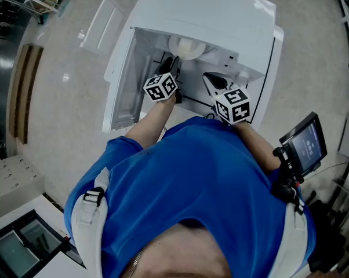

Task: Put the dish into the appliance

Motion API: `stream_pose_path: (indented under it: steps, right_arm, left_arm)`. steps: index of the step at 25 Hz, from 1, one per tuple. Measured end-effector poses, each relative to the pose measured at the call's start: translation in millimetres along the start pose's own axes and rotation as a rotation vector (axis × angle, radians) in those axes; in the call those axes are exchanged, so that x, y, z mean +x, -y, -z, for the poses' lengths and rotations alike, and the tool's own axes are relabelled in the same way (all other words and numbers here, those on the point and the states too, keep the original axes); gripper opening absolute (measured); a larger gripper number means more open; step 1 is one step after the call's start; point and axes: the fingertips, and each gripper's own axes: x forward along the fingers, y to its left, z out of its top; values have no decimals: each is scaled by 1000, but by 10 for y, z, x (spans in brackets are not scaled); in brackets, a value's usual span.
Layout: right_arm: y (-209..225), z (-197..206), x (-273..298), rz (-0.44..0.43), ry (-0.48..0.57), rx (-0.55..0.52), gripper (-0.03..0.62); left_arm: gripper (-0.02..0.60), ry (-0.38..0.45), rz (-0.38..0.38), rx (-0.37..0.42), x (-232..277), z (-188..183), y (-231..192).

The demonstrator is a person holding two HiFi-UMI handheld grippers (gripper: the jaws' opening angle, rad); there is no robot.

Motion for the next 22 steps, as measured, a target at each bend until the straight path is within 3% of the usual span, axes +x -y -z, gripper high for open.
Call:
stream_pose_path:
  steps: [3,6,17,22]
  right_arm:
    - [14,19,5,3,-2,-1,1]
    - [27,9,6,6,1,-3,0]
    - [78,-2,2,16,13,1,0]
    - [83,-2,2,17,15,5,0]
  left_arm:
    - [134,-20,-17,150,-11,-25,53]
    - [9,-24,-4,275,-1,-78,156]
    - [8,-92,50,492,32,79,325]
    - [11,-118,79,554,30,168,354]
